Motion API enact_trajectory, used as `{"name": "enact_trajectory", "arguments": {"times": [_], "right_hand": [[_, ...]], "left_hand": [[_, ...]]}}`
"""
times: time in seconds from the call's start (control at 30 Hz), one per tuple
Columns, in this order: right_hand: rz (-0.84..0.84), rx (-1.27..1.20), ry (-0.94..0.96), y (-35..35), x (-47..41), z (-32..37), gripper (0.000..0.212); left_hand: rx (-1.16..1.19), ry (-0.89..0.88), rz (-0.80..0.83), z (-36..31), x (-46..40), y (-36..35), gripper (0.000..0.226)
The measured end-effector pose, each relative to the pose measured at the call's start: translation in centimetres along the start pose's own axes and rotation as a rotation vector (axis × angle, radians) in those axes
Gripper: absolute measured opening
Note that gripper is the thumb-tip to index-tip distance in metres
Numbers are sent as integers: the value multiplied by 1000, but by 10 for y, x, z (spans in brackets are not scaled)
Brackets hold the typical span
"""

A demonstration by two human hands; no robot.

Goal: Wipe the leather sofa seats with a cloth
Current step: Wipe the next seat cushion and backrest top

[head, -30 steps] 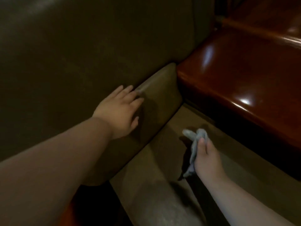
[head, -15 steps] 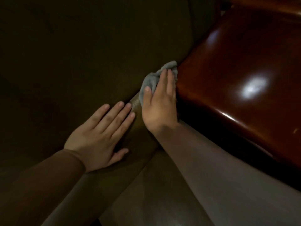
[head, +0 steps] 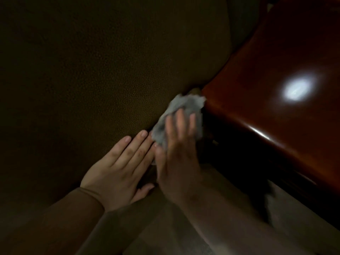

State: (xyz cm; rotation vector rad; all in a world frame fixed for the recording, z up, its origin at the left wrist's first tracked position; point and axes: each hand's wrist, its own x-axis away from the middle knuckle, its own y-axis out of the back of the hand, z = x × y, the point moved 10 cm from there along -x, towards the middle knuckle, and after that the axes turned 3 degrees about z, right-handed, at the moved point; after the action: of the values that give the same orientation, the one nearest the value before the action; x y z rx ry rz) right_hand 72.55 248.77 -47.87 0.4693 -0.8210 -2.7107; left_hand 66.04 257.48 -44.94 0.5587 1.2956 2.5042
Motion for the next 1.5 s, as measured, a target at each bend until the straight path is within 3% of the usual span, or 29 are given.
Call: {"name": "enact_trajectory", "arguments": {"times": [0.13, 0.23, 0.33, 0.47, 0.53, 0.6, 0.67, 0.77, 0.9, 1.07, 1.17, 1.3, 1.4, 1.5], "right_hand": [[111, 125, 222, 1, 4, -5, 56], [4, 218, 138, 15, -35, -19, 57], [-54, 113, 35, 7, -16, -16, 55], [65, 4, 37, -38, 66, -8, 60], [57, -2, 7, -43, 63, -26, 62], [-91, -69, -157, -24, 26, -51, 67], [-138, -207, -366, -18, 0, -73, 71], [-186, -222, -384, -35, 30, -65, 72], [87, -315, -581, -90, 112, -66, 79], [-225, -497, -933, -42, 24, -129, 70], [-274, -609, -944, -44, 33, -123, 70], [-13, -615, -906, -86, 94, -95, 84], [-125, -678, -1127, -80, 81, -131, 73], [-214, -598, -1028, -47, 32, -161, 68]], "left_hand": [[-40, 18, -11, 1, 0, 1, 93], [-59, 30, -6, 2, -2, 2, 96], [-63, 33, -20, 2, -1, 3, 97], [-34, 39, -47, 3, 0, 4, 97], [-22, 34, -48, 2, 1, 3, 97], [-36, 29, -56, 2, 0, 3, 97], [-53, 26, -58, 0, 1, 3, 96], [-55, 30, -63, 0, -1, 5, 95], [-50, 30, -58, 0, 1, 3, 96], [-59, 27, -81, -1, 0, 2, 97], [-50, 32, -90, 0, 0, 4, 96], [-51, 25, -87, -1, -1, 3, 96], [-40, 21, -99, -1, -2, 3, 95], [-43, 25, -106, -1, -1, 3, 94]]}}
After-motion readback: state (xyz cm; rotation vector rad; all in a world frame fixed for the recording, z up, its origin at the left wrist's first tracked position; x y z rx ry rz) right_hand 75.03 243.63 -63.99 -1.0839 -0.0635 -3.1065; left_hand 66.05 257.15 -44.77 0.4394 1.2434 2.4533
